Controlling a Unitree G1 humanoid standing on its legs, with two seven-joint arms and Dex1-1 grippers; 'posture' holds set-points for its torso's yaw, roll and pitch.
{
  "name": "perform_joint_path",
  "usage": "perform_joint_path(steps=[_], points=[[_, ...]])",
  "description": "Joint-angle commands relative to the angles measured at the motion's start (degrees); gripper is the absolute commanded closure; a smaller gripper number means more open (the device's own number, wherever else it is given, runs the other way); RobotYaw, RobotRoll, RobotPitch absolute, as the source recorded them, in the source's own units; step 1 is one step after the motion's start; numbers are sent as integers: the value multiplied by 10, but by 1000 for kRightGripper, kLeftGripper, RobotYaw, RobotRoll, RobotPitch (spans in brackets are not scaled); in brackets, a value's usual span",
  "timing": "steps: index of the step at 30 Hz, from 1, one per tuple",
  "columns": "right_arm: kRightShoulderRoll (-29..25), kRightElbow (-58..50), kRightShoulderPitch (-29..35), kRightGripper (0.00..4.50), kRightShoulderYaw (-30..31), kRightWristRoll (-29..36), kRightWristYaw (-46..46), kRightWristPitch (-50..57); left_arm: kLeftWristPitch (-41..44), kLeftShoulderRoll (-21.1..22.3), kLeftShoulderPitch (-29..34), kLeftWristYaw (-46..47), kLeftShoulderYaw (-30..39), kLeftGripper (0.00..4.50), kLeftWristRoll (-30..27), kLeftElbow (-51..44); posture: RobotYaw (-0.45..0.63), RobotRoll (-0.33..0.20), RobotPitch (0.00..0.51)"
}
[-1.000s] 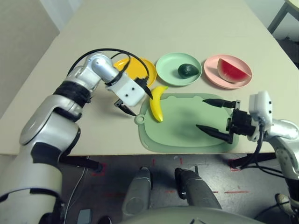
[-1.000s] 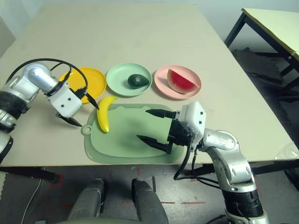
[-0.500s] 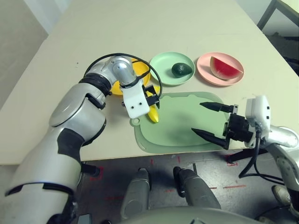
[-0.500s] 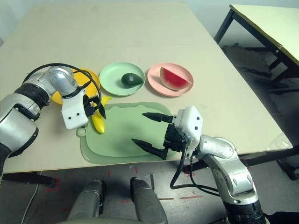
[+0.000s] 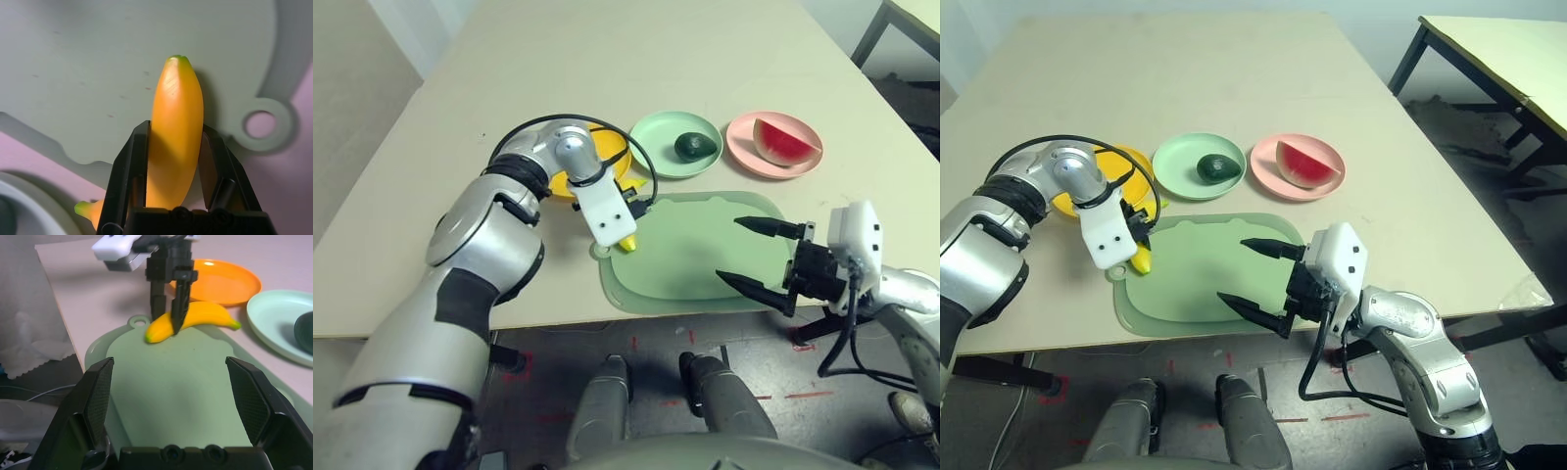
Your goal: Place the fruits into color-matched plates.
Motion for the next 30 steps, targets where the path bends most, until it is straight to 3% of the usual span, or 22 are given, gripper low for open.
perform_joint_path(steps=[1,7,16,21,23,30], points=[[-11,-4,2,0,-10,17,7,10,24,1,-15,-20,43,3062,-25,3,-182,0,161],[-24,-10,-6,0,-21,47,8,28,85,19,-37,-62,129,3062,-81,-10,-158,0,162],[-31,3,-32,0,-52,86,0,55,317,66,-51,-67,261,3062,-151,-18,-112,0,155],[-38,12,-48,0,-55,93,7,58,430,87,-24,-93,254,3062,-229,-82,-105,0,149],[-38,16,-53,0,-57,94,6,56,458,90,-25,-93,275,3062,-231,-83,-108,0,148],[-42,29,-44,0,-104,113,-10,68,504,100,10,50,330,3062,-209,-50,-138,0,148]])
